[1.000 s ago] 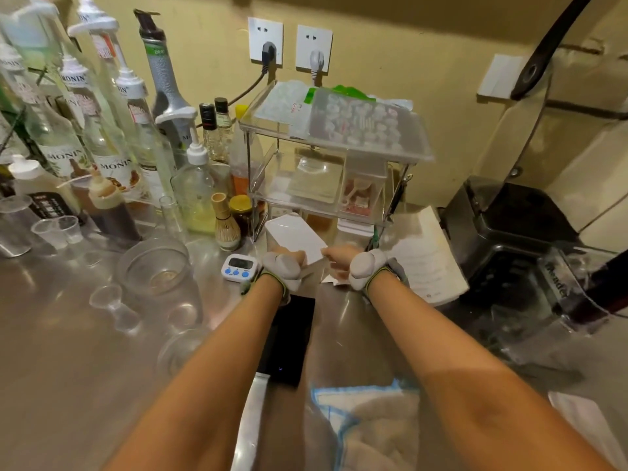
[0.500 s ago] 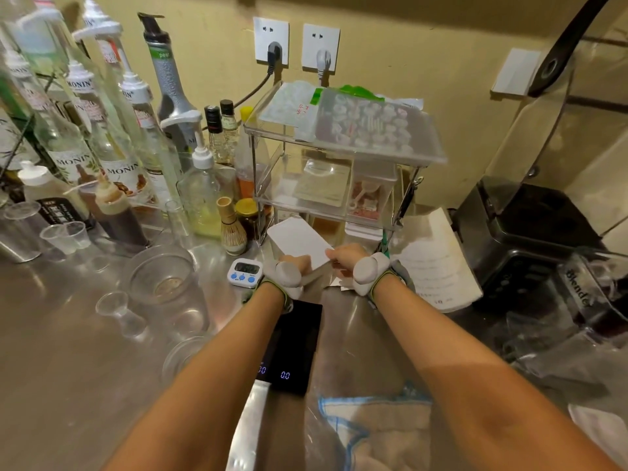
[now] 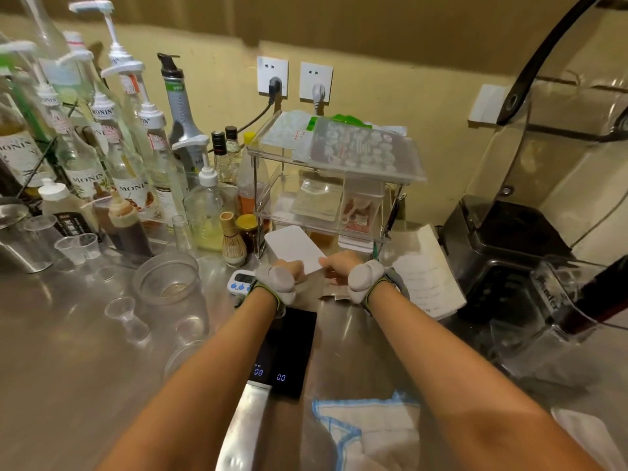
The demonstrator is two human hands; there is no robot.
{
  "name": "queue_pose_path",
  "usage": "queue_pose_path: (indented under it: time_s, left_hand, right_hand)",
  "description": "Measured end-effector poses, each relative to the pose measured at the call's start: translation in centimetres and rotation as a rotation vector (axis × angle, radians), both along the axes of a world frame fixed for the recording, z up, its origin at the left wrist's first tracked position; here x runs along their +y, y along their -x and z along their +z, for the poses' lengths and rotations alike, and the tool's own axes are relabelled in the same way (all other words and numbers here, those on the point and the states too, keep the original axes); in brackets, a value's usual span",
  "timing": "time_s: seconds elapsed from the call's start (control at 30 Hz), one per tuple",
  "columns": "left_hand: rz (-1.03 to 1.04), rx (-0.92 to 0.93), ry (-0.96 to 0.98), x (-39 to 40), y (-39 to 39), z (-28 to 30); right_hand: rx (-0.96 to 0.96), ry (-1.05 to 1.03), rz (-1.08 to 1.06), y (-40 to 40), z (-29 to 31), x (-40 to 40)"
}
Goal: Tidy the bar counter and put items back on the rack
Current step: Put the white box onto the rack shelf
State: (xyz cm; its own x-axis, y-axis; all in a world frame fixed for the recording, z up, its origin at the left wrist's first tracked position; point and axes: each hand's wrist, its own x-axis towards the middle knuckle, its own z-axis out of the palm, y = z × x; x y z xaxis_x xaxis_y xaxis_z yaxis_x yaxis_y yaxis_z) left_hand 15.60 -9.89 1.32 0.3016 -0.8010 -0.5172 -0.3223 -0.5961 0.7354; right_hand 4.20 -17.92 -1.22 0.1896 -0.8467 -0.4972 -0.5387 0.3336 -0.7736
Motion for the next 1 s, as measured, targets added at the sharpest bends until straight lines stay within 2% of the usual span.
queue_pose_path:
  time_s: [0.17, 0.3, 0.5, 0.57, 0.73, 1.0]
  left_hand:
    - [-0.023, -0.040, 0.030, 0.8, 0.8, 1.1]
    - [-0.008, 0.019, 0.075, 1.2, 1.5, 1.5]
    - [-0.033, -0.115, 0.100, 1.6, 1.2, 1.5]
    - [-0.032, -0.100, 0.098, 1.9, 1.1, 2.0]
    - [0.112, -0.007, 0.207, 1.9, 0.9, 2.7]
    - [0.204, -0.075, 0.335, 1.9, 0.0, 4.2]
  right_hand:
    - [-0.063, -0.082, -0.070, 0.8, 1.1, 1.2]
    - [-0.086, -0.093, -0.090, 1.8, 2.1, 2.3]
    - [-0.139, -0.063, -0.123, 2.6, 3.3, 3.7]
    - [-0.132, -0.034, -0.109, 2.5, 3.7, 4.1]
    - [-0.197, 0.025, -0.108, 2.3, 4.6, 4.4]
    - [-0.313, 0.129, -0.142, 1.5, 6.7, 5.4]
